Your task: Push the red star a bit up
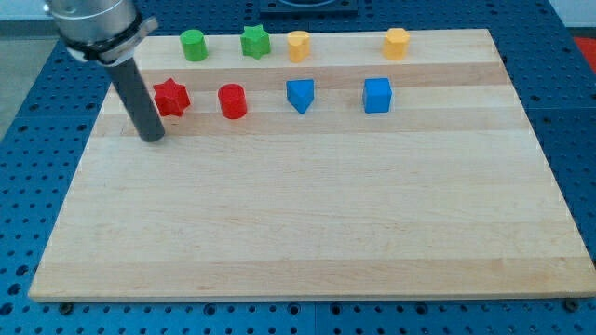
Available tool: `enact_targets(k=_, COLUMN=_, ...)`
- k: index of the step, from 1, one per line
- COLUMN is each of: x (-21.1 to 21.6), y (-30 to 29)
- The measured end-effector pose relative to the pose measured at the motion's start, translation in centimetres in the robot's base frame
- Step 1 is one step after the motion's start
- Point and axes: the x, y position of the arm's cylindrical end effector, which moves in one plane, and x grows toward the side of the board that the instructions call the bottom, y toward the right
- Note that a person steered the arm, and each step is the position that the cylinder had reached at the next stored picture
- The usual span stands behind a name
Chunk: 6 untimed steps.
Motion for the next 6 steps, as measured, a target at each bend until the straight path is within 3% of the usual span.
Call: enact_targets(k=6, x=-5.8, y=2.7)
